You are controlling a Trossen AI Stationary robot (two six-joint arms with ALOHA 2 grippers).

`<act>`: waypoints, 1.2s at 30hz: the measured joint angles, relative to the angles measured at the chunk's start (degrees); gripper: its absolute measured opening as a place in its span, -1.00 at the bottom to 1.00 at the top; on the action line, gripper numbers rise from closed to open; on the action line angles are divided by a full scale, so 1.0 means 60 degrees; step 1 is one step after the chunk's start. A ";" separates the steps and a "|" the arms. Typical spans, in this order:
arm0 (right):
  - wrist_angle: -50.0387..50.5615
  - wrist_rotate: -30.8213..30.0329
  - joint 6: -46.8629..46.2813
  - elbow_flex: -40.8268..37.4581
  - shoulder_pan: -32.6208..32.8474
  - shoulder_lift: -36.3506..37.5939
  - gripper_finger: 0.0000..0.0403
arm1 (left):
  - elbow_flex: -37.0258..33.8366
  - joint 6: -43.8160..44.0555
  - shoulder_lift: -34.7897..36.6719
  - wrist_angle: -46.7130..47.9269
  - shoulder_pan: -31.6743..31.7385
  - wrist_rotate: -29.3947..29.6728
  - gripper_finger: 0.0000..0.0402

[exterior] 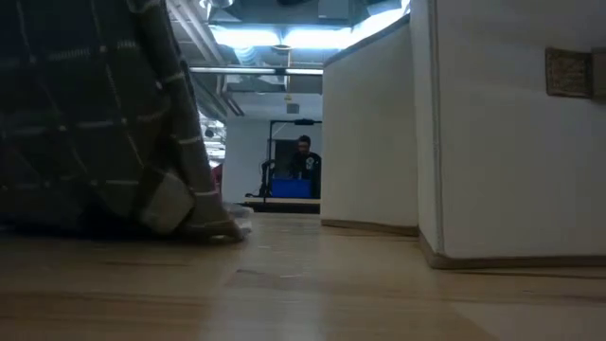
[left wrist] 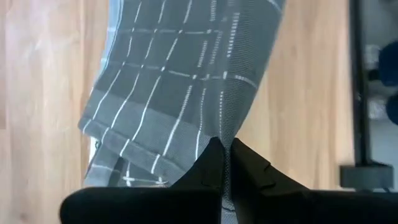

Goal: Fold towel
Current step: Fold the gray patterned towel

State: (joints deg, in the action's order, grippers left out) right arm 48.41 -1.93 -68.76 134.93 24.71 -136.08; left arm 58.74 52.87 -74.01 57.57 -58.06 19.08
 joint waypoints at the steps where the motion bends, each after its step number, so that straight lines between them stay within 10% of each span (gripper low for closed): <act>1: -0.0005 0.0003 -0.0069 0.0000 0.0000 0.0020 -0.96 | 0.0000 -0.0389 0.0136 -0.0110 0.0000 -0.0206 -0.99; 10: -0.0062 0.0077 -0.0075 -0.0014 0.0015 0.0136 -0.95 | -0.0418 -0.3245 0.0460 -0.2212 0.0143 -0.1642 -0.99; 26: 0.1445 0.0268 -0.1052 -0.0426 -0.0326 -0.0119 -0.94 | -0.2240 -0.0103 0.0415 -0.4321 0.1107 -0.1800 -0.99; 36: -0.0357 0.1782 -0.0468 -0.0421 -0.0087 -0.0077 -0.94 | -0.2237 -0.2910 0.0442 -0.6629 0.0925 -0.4904 -0.99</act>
State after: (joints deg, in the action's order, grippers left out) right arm 46.27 8.76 -71.57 132.41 24.19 -136.54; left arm 45.32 35.41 -71.35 17.79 -52.51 -10.34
